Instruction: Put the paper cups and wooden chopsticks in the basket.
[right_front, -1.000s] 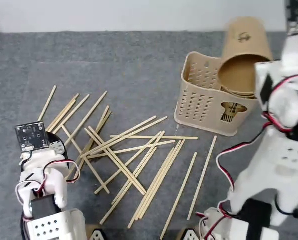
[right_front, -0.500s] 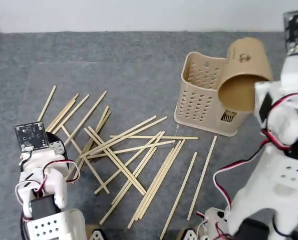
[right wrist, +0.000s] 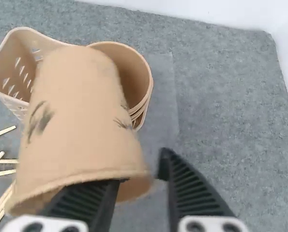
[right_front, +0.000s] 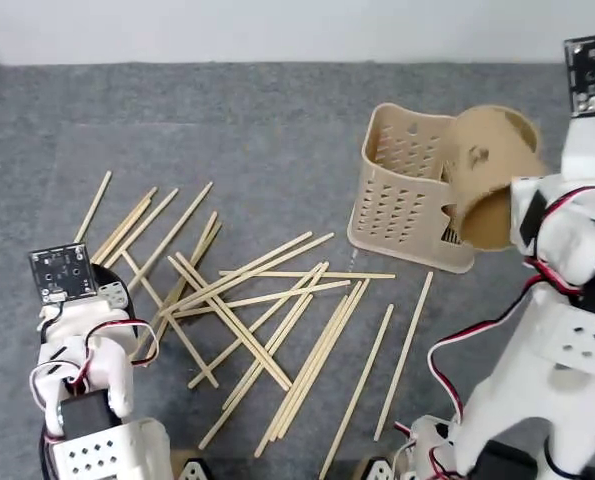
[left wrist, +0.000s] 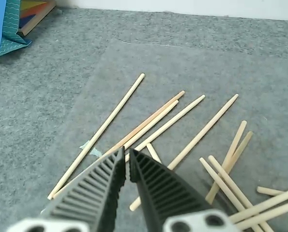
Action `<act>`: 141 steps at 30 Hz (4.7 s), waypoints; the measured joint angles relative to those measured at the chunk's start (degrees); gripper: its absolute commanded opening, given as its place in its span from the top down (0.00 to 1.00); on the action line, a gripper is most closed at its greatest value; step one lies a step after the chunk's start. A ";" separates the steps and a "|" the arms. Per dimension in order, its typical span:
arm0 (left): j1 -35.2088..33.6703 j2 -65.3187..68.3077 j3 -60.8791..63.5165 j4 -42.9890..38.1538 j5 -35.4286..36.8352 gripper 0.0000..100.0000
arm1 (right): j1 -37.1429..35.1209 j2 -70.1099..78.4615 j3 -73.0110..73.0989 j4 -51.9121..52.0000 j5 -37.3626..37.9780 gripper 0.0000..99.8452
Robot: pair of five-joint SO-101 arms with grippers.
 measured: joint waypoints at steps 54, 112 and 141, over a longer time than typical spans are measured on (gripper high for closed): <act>1.49 0.00 2.11 -2.02 0.00 0.98 | -7.03 23.03 11.25 -15.38 -2.02 0.99; 2.02 0.00 2.37 -2.90 0.00 0.98 | -29.45 -7.30 90.99 -46.59 -19.69 0.69; 2.02 0.00 2.37 -2.90 0.00 0.98 | -28.40 12.40 78.24 -42.46 -26.55 0.99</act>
